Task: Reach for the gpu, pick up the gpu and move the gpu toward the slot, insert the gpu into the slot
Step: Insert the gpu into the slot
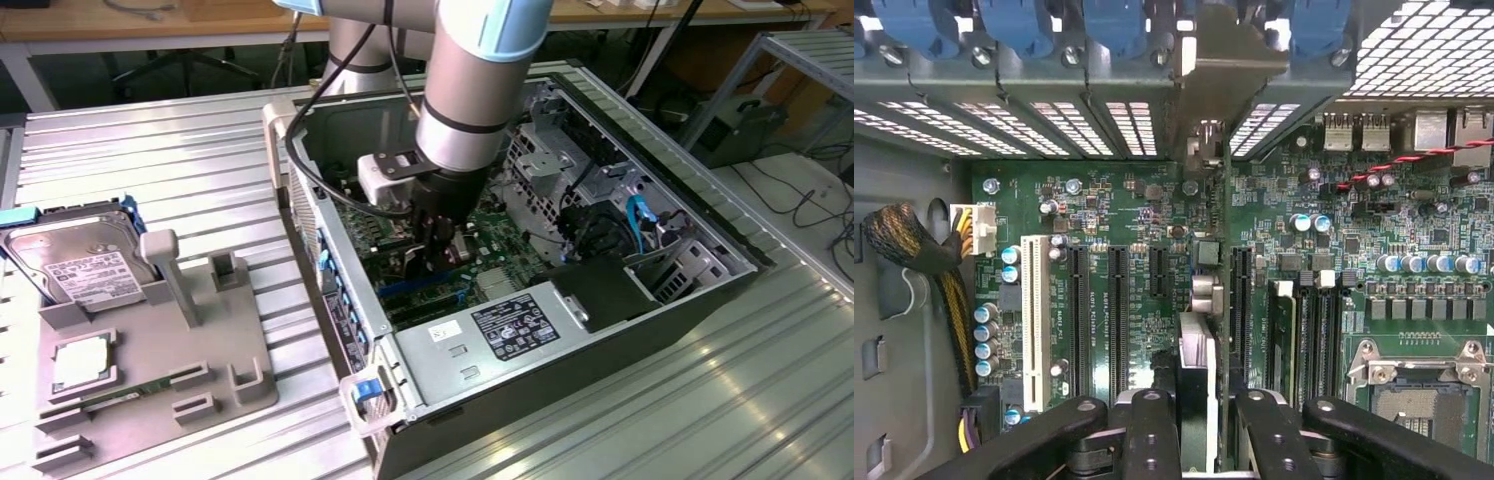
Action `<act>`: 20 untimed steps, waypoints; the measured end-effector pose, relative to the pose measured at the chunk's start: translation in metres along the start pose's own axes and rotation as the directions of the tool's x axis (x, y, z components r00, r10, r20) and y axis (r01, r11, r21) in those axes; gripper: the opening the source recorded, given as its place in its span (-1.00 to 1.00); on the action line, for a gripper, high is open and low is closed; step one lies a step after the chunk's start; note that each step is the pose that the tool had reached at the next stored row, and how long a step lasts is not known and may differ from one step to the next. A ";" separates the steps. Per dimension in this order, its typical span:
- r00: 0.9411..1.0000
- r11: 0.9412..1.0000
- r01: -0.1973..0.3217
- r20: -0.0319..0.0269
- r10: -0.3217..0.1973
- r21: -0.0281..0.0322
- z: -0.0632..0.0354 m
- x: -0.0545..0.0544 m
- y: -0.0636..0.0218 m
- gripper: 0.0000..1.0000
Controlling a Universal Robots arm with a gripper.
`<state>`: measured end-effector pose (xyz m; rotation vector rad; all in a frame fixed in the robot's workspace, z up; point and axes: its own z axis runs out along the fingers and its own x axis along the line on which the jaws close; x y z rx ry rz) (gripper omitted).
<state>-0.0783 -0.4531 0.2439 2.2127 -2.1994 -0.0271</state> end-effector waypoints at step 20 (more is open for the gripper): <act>1.000 1.000 -0.002 0.000 0.002 0.000 0.0072 0.000 -0.0007 -0.44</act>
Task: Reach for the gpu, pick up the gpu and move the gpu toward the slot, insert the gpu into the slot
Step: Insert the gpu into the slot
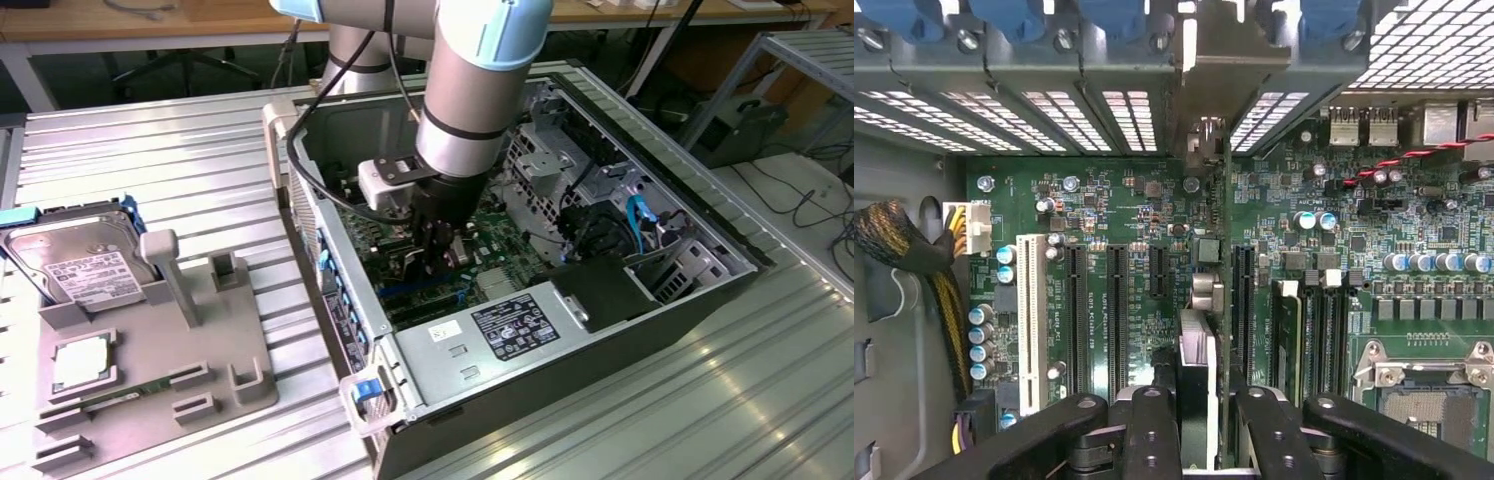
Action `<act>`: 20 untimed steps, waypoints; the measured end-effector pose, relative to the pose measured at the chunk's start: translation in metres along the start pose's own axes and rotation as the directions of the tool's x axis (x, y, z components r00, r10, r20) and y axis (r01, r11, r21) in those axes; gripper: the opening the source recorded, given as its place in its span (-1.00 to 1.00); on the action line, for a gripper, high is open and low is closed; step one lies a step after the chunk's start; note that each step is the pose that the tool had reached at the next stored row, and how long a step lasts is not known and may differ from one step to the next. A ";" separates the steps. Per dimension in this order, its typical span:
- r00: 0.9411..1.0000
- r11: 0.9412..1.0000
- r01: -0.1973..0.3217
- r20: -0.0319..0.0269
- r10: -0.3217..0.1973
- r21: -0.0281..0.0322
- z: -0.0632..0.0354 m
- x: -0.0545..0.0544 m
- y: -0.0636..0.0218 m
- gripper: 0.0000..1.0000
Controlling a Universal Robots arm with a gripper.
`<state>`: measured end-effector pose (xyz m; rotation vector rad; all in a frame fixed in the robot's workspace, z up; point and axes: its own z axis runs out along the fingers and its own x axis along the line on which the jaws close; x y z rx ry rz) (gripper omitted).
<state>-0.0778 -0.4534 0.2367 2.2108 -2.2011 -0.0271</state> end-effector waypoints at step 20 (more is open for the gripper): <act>1.000 1.000 0.000 -0.002 0.000 -0.001 0.0088 0.000 -0.0002 -0.44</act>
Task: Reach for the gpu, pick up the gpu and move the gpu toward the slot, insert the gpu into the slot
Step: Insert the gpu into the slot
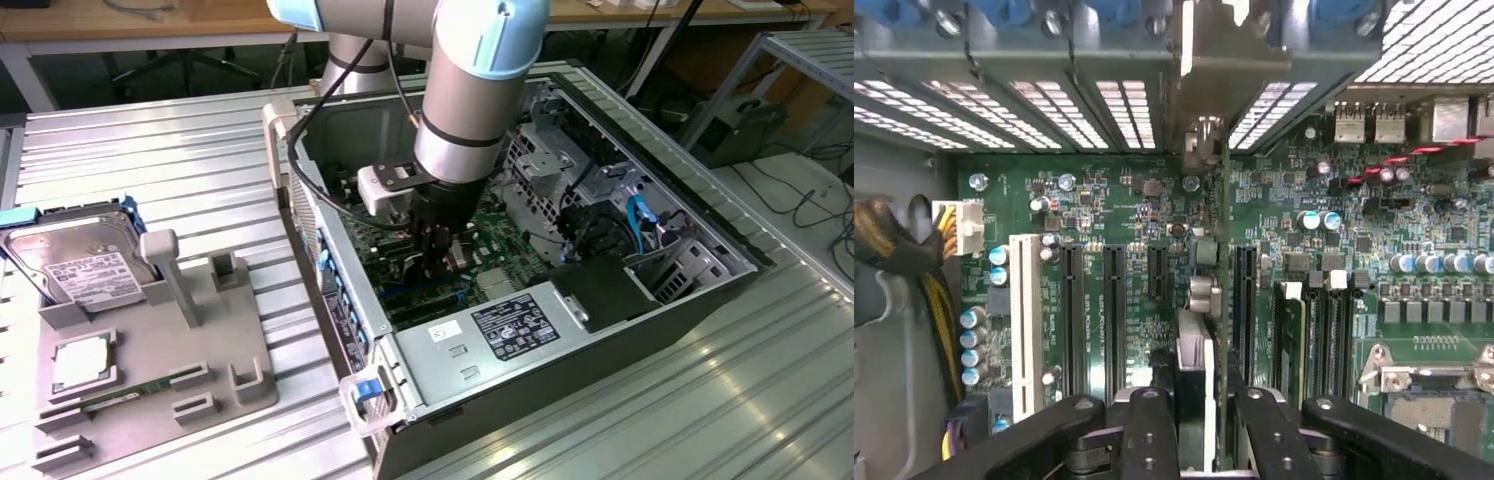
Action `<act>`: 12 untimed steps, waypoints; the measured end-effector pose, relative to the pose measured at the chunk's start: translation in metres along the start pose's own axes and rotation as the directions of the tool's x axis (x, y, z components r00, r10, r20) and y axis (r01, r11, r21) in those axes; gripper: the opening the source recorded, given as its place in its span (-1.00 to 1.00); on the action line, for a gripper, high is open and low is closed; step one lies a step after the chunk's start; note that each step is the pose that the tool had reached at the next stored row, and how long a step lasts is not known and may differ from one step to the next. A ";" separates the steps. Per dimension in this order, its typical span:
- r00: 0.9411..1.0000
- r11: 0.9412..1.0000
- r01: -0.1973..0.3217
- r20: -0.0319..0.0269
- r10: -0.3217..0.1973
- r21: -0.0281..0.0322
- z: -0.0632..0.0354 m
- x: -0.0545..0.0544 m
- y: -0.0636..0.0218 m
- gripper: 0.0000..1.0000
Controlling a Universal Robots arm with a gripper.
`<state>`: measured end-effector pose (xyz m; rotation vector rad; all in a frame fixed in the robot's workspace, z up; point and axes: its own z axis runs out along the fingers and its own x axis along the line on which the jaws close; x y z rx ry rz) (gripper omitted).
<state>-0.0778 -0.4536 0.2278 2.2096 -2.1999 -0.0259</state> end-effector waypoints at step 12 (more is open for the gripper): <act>1.000 1.000 0.000 0.002 0.000 0.001 0.0034 0.000 -0.0002 -0.29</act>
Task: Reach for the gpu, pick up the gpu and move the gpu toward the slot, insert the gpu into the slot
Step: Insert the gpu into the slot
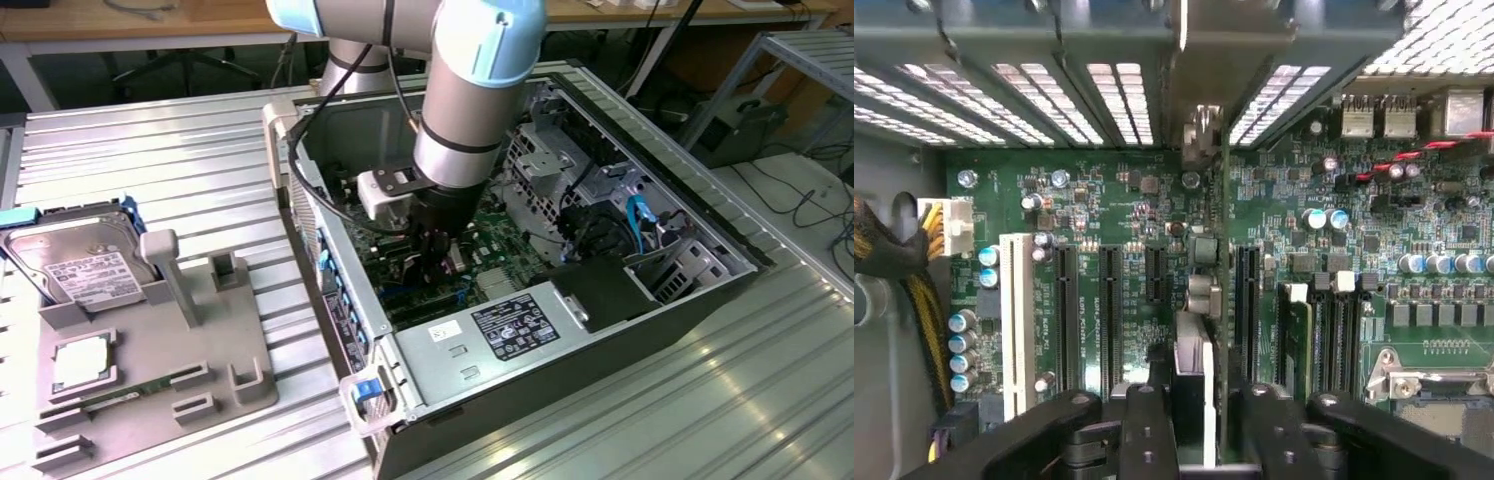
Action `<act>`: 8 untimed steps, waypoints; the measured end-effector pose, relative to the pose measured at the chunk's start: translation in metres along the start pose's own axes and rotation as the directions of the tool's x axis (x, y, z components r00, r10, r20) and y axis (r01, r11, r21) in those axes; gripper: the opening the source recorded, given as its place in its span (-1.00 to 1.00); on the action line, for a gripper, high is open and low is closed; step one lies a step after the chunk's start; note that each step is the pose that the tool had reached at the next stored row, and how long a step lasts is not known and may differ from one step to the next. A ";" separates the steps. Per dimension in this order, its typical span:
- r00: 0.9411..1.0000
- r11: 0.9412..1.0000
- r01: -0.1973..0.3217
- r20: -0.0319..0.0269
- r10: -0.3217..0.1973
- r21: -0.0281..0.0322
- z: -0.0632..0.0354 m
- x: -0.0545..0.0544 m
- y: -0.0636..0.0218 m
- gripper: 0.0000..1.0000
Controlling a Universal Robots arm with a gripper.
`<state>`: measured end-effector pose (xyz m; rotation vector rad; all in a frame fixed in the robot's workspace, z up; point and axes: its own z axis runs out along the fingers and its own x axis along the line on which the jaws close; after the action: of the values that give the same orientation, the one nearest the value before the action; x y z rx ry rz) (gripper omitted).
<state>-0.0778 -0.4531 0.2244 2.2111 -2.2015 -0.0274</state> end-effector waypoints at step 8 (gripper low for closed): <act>1.000 1.000 0.000 0.000 0.000 0.000 -0.0321 0.000 0.0009 -0.29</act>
<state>-0.0778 -0.4530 0.2566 2.2111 -2.2015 -0.0264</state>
